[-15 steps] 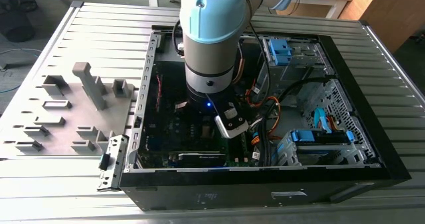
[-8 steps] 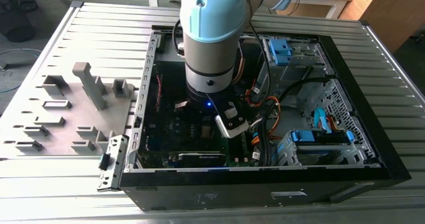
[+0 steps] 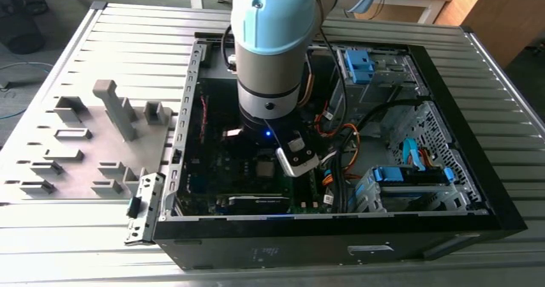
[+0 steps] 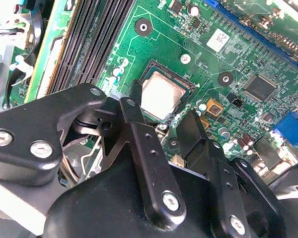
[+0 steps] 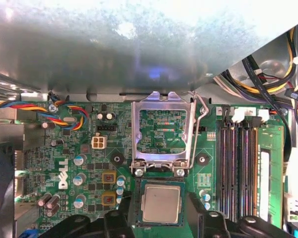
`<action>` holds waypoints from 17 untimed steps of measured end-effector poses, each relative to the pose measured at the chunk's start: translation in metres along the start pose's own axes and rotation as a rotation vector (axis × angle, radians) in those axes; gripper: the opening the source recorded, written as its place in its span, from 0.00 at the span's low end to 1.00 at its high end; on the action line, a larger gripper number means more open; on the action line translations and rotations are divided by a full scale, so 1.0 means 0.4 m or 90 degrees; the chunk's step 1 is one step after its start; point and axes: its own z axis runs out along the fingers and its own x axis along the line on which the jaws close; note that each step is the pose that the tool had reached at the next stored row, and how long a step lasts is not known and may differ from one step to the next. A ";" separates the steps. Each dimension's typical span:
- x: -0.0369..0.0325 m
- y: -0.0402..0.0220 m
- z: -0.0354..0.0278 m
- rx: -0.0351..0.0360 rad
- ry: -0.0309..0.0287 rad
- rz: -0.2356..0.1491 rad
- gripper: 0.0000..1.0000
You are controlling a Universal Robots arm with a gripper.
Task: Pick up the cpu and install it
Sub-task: 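Place the cpu into insertion slot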
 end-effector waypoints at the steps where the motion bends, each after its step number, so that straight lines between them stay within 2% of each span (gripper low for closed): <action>1: 0.000 0.000 0.003 0.0017 0.0000 0.000 0.55; 7: 0.001 -0.001 0.017 0.0074 -0.0001 0.001 0.55; 10: 0.001 -0.001 0.018 0.0108 0.0000 0.002 0.55; 17: 0.000 -0.001 0.018 0.0140 -0.0001 0.002 0.55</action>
